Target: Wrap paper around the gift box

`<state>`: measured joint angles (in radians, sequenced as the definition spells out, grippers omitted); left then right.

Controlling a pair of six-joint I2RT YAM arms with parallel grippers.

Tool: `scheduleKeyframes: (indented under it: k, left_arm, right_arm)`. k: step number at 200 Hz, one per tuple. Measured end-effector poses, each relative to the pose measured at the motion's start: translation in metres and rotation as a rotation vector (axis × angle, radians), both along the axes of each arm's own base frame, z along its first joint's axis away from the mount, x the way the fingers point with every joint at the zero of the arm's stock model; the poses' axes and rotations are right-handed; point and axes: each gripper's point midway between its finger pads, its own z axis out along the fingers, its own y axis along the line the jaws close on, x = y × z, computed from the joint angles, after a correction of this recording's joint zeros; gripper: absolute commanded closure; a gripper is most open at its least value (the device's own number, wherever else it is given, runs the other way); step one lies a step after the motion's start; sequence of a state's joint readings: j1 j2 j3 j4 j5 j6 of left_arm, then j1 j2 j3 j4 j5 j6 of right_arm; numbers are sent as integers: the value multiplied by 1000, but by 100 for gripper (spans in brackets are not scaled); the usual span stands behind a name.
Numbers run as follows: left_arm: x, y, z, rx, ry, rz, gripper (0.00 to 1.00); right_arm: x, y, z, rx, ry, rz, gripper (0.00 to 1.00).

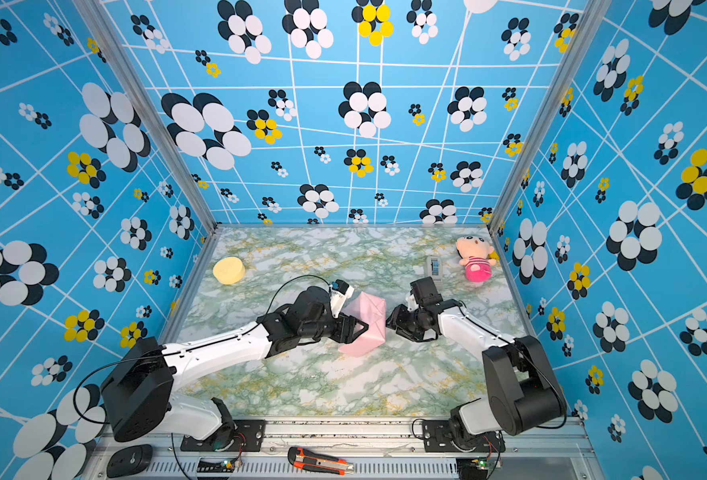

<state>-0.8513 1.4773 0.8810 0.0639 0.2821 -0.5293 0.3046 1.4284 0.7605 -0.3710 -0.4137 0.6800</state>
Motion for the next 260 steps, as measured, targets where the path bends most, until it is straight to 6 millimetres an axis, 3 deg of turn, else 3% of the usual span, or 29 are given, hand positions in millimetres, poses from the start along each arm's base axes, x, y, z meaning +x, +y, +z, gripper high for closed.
scheduleKeyframes:
  k: [30, 50, 75, 97, 126, 164, 221, 242, 247, 254, 258, 260]
  left_arm:
    - [1, -12, 1, -8, 7, -26, 30]
    - [1, -11, 2, -8, 5, -24, 29]
    - [10, 0, 8, -6, -6, 15, 29]
    - [22, 22, 21, -19, -37, 85, 27]
    - [35, 58, 23, -3, -60, 192, 25]
    - [57, 108, 19, 59, -81, 350, 22]
    - [91, 200, 16, 174, -163, 615, 15]
    - [100, 229, 24, 234, -232, 694, 10]
    - [103, 236, 27, 255, -256, 713, 9]
    - [106, 244, 30, 282, -288, 737, 8]
    - [108, 248, 31, 297, -303, 750, 5]
    - [109, 251, 31, 306, -315, 756, 4]
  right_arm:
    - [-14, -16, -7, -63, 43, 26, 48]
    - [-22, -39, -6, -144, 71, 22, 46]
    - [-20, -66, 16, -268, 37, 23, 46]
    - [-13, -75, 39, -324, -23, 39, 45]
    - [-9, -57, 46, -218, -68, 64, 45]
    - [-13, -24, 29, -85, -37, 102, 46]
    - [-8, 61, 34, 95, -100, 205, 47]
    - [-1, 65, 41, 109, -136, 190, 45]
    - [2, 61, 43, 104, -148, 179, 43]
    - [9, 53, 47, 93, -170, 153, 30]
    - [14, 47, 50, 83, -192, 143, 20]
    - [17, 42, 51, 75, -200, 123, 6]
